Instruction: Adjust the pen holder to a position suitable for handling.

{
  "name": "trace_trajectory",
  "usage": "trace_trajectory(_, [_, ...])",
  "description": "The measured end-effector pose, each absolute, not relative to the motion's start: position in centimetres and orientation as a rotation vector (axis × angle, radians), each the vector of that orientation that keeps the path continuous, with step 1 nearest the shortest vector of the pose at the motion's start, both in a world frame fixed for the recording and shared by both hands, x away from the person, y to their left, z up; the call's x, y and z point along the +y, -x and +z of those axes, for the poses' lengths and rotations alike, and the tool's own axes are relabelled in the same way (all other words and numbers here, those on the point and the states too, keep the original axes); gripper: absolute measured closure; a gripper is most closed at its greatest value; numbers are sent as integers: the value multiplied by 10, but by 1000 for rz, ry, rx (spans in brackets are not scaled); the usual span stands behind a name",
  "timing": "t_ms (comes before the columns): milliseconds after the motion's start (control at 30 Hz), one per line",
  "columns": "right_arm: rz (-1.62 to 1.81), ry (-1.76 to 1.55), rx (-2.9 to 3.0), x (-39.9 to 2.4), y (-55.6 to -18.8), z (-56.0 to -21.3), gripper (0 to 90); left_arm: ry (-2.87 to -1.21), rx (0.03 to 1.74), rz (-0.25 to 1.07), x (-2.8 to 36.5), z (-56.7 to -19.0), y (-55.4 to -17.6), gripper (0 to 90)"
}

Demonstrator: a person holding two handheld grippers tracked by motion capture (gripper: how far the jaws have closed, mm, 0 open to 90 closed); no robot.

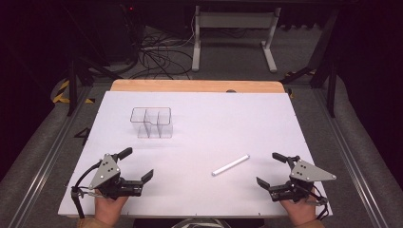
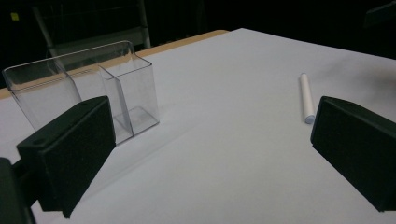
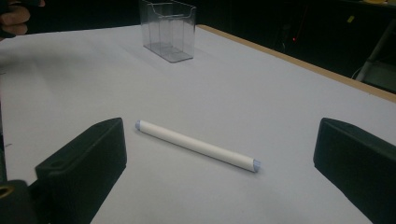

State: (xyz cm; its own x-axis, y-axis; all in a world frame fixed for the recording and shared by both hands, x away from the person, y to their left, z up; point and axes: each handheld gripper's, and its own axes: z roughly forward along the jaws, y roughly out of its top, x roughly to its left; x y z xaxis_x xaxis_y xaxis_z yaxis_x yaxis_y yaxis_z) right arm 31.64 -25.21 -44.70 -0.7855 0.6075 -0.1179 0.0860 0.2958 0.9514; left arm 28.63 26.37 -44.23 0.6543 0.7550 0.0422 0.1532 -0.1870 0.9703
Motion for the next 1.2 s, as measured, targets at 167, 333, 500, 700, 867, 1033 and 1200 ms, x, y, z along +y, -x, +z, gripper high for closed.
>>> trace_trajectory(167, [1499, -612, 2112, -251, -315, -447, 49, -1718, 723, 649, 264, -441, -285, 15])
trace_trajectory(333, [1503, -606, 2119, -250, -316, -448, 52, -1711, 720, 642, 264, -441, -285, 17])
trace_trajectory(500, [1504, -604, 2123, -250, -315, -448, 53, -1707, 714, 639, 265, -441, -285, 19])
trace_trajectory(700, [1505, -609, 2126, -250, -316, -449, 54, -1708, 714, 634, 265, -440, -285, 20])
trace_trajectory(867, [1503, -608, 2134, -249, -316, -450, 56, -1710, 713, 628, 265, -439, -286, 25])
trace_trajectory(1033, [1508, -609, 2133, -250, -317, -450, 57, -1715, 711, 621, 265, -435, -288, 41])
trace_trajectory(1200, [1504, -616, 2137, -250, -317, -451, 56, -1718, 709, 590, 266, -429, -294, 59])
